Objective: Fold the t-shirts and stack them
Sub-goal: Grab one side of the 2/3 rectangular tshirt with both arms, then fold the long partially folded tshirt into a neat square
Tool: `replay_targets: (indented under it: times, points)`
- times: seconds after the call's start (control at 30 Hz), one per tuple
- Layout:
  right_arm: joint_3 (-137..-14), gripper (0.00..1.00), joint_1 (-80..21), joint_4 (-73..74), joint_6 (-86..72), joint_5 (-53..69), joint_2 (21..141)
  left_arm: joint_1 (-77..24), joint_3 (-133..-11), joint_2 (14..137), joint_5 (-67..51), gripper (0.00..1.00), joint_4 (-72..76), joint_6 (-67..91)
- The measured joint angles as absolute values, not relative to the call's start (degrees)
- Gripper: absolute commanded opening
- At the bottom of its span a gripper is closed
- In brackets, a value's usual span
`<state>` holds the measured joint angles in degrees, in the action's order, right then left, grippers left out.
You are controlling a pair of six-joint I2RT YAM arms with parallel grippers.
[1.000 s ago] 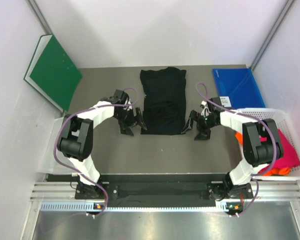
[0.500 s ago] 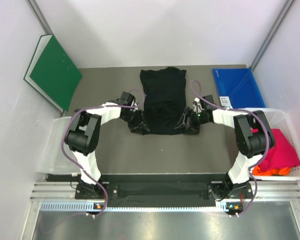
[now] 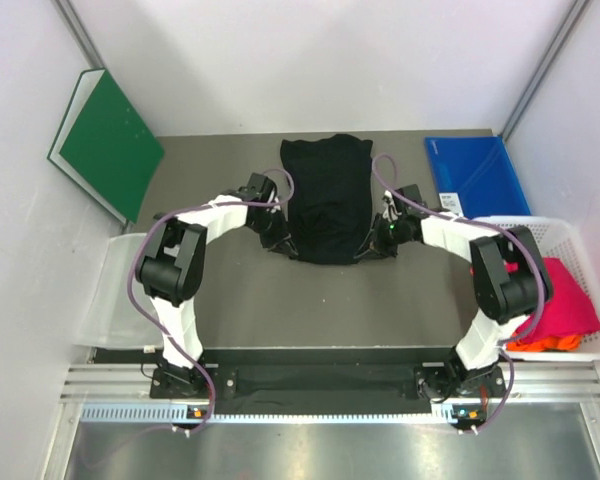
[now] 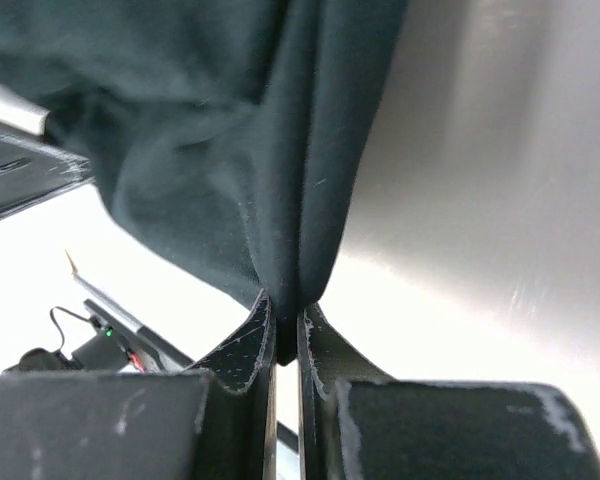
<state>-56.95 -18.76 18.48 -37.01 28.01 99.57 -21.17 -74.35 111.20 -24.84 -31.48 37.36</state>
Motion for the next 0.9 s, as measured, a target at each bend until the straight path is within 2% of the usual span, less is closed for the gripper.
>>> replay_targets:
  times: [0.6,0.9]
  points:
    - [-48.77,0.00,-20.23,29.82,-34.52,32.42,79.15,-22.00,-64.60,86.56,-25.39,0.00,-44.07,36.91]
    - [-51.68,0.01,-20.23,38.22,-33.74,34.11,71.70,-22.39,-75.07,84.16,-27.40,0.00,-51.72,35.11]
